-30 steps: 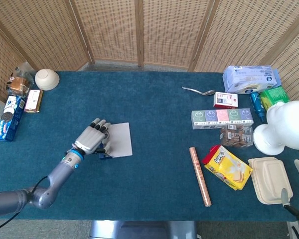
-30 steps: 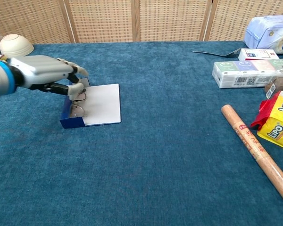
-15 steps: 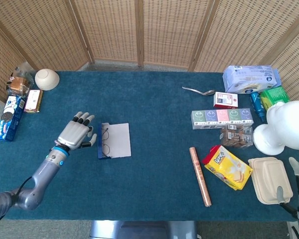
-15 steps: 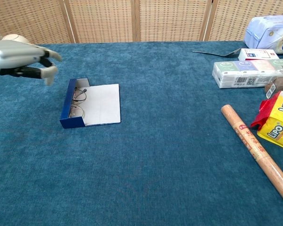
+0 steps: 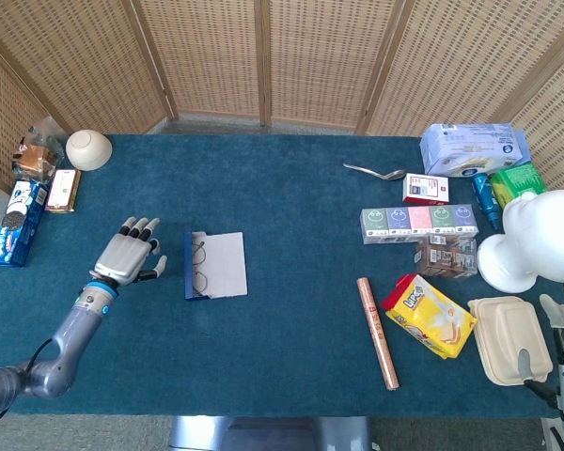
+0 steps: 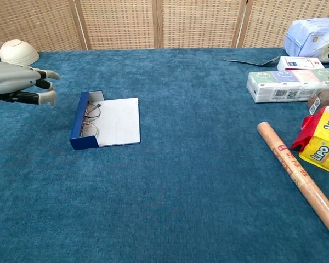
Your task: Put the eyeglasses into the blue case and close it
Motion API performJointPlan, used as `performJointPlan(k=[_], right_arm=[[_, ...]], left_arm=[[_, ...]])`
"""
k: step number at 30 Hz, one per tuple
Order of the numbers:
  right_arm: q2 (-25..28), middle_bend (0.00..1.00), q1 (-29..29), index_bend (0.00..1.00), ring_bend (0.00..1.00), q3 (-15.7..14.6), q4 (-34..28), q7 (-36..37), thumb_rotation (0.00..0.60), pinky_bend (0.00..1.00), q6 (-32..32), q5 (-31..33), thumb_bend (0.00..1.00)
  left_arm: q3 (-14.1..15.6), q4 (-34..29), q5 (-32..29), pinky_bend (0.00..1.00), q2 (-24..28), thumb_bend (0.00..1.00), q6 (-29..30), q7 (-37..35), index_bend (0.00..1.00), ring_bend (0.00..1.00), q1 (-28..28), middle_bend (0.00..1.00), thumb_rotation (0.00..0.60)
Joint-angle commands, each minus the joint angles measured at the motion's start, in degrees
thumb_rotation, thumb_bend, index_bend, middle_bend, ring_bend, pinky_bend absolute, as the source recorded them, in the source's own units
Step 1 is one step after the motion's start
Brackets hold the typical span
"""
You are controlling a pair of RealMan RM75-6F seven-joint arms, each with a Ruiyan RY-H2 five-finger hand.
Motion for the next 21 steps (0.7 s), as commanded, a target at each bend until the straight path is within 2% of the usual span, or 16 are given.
performJointPlan(k=[1,7,13,21], right_arm=[[0.1,0.14,-0.1,0.00,0.14,0.0,-0.2,-0.1,0.541,0.34,0.2,0.1,0.48],[0.3,0.14,-0.8,0.00,0.13,-0.2,-0.2,0.2,0.537,0.34,0.8,0.5,0.48],[0.7,0.14,-1.7,0.00,0.13,-0.5,0.1,0.5,0.532,0.34,1.8,0.9,0.48],[0.8,0.14,-2.5,0.00,0.13,-0.5,0.2,0.8,0.532,0.34,2.9,1.1,0.48]], left_arm=[[-1.1,2.3,-2.2,0.00,-2.1,0.44,-1.7,1.4,0.31,0.00,-1.3,0.00,0.000],[-2.3,5.2,-5.5,0.00,-5.1,0.44,-4.2,4.1,0.28,0.00,-3.7,0.00,0.000],[-4.2,6.6,-6.4,0.00,-7.7,0.43,-4.4,5.1,0.25,0.00,-6.0,0.00,0.000],[-5.2,7.8,-8.1,0.00,-10.2,0.44,-5.6,7.0,0.24,0.00,-8.6,0.00,0.000]])
